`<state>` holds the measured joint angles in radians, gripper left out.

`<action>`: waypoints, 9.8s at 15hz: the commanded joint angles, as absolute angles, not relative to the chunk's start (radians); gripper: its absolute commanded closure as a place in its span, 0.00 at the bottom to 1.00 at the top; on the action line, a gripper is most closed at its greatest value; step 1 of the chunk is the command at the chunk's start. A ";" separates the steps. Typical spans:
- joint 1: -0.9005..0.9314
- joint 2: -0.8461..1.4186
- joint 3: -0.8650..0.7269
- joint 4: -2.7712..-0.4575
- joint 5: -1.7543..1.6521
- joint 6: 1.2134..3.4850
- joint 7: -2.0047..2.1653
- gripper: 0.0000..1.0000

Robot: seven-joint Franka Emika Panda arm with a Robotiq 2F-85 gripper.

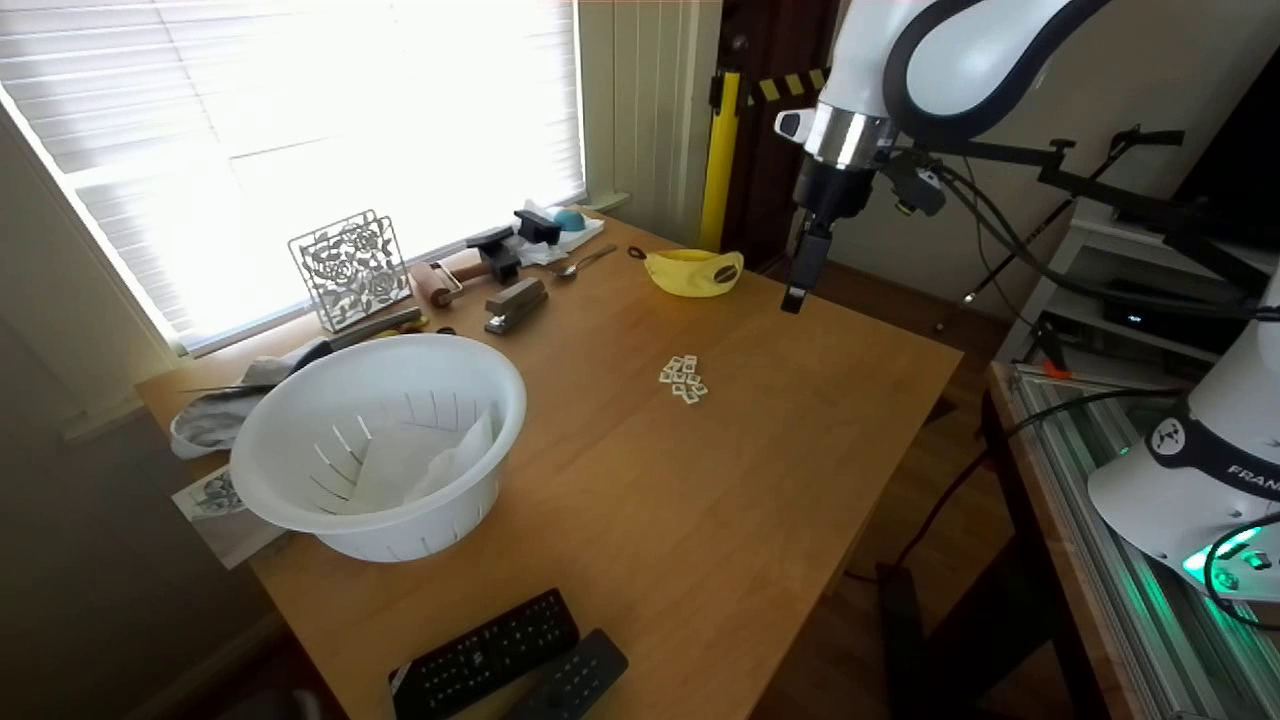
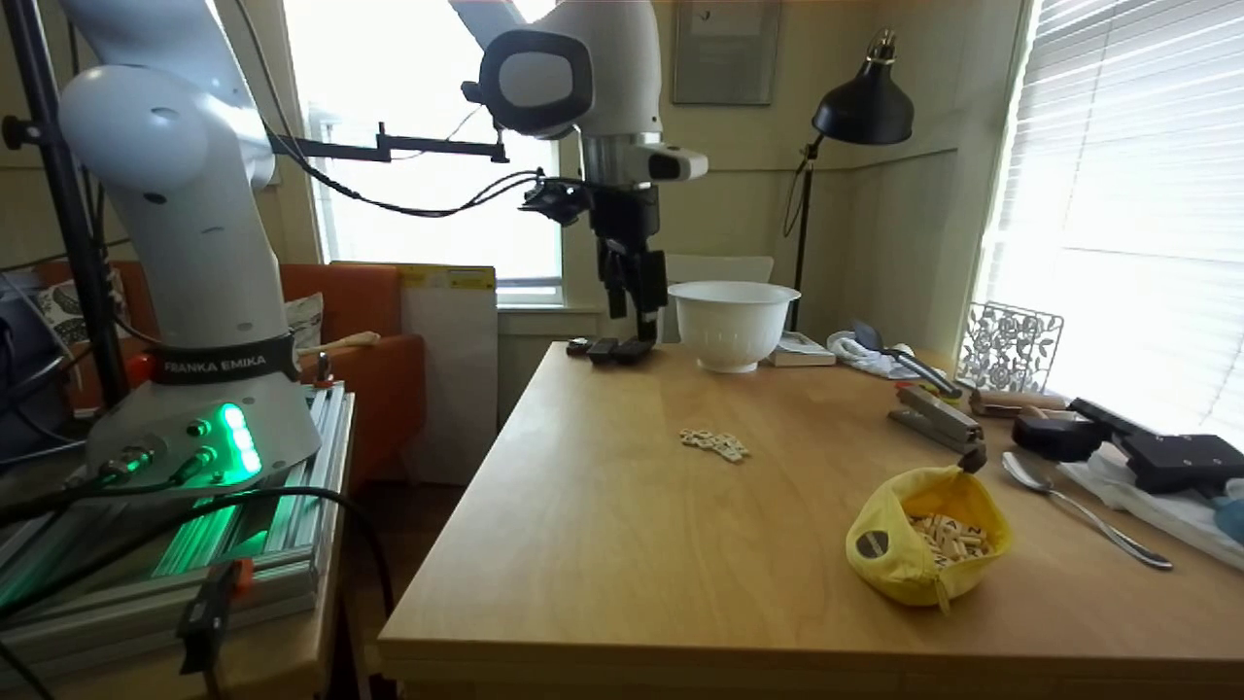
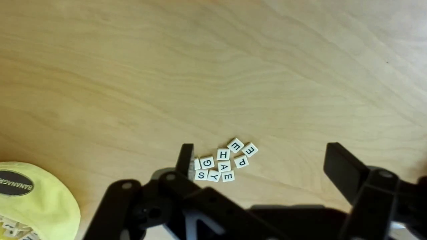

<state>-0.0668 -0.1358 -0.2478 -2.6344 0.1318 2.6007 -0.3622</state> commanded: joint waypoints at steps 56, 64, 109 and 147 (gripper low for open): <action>-0.293 0.571 0.145 -2.218 0.208 2.964 -0.353 1.00; -0.302 0.486 0.166 -2.257 0.216 2.936 -0.334 1.00; -0.447 0.512 0.224 -2.299 0.101 2.882 -0.604 1.00; -0.323 0.591 0.114 -2.151 0.035 2.763 -0.901 1.00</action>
